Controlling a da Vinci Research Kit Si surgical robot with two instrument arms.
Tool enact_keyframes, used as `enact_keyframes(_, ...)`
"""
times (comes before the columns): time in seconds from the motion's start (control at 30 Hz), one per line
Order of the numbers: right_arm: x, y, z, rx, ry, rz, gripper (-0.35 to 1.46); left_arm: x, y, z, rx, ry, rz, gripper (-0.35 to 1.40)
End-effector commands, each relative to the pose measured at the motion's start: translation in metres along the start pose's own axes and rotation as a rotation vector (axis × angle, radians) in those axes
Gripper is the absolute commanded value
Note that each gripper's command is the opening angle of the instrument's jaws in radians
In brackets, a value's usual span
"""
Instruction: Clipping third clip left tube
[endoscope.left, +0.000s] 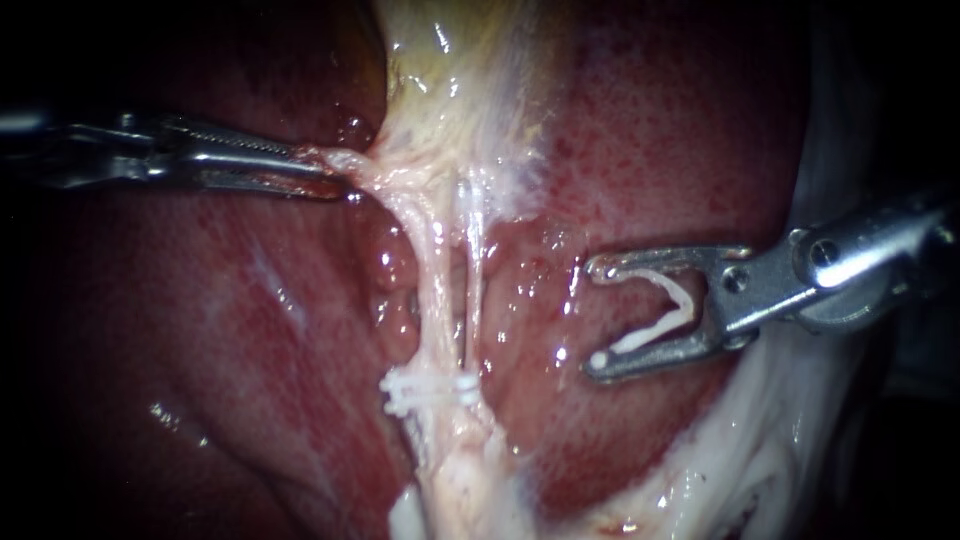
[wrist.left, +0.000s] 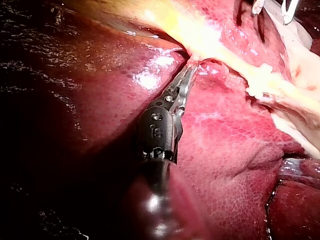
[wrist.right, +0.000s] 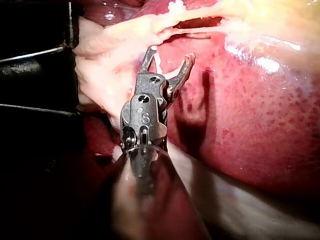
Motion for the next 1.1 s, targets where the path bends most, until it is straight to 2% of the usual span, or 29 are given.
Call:
enact_keyframes(0.03,0.0,0.0,0.0,0.0,0.0,0.0,0.5,0.0003,0.0001,-0.0004,-0.002,0.0,-0.002,-0.35)
enact_keyframes(0.17,0.0,0.0,0.0,-0.001,0.0,0.0,0.5,0.002,0.0004,-0.0027,-0.011,-0.004,-0.01,-0.35)
enact_keyframes(0.33,-0.0001,0.0,0.0,-0.001,0.0,0.0,0.5,0.0043,0.0004,-0.0064,0.011,0.029,-0.014,-0.35)
enact_keyframes(0.43,0.0001,0.0,0.0002,-0.002,0.0,0.001,0.5,0.0051,0.0003,-0.0078,0.022,0.039,-0.004,-0.35)
enact_keyframes(0.53,0.0004,0.0,0.0011,0.011,0.003,0.02,0.5,0.0052,0.0004,-0.0079,0.027,0.039,0.0,-0.35)
enact_keyframes(0.8,0.0028,0.0005,0.0058,0.062,0.12,0.202,0.49,0.0051,0.0008,-0.0077,0.031,0.04,0.0,-0.35)
enact_keyframes(0.97,0.0041,0.0014,0.0086,0.077,0.145,0.312,0.49,0.0052,0.0009,-0.0076,0.032,0.04,0.005,-0.35)
enact_keyframes(1.1,0.0042,0.0018,0.0105,0.096,0.173,0.379,0.49,0.0051,0.0009,-0.0076,0.032,0.04,0.005,-0.35)
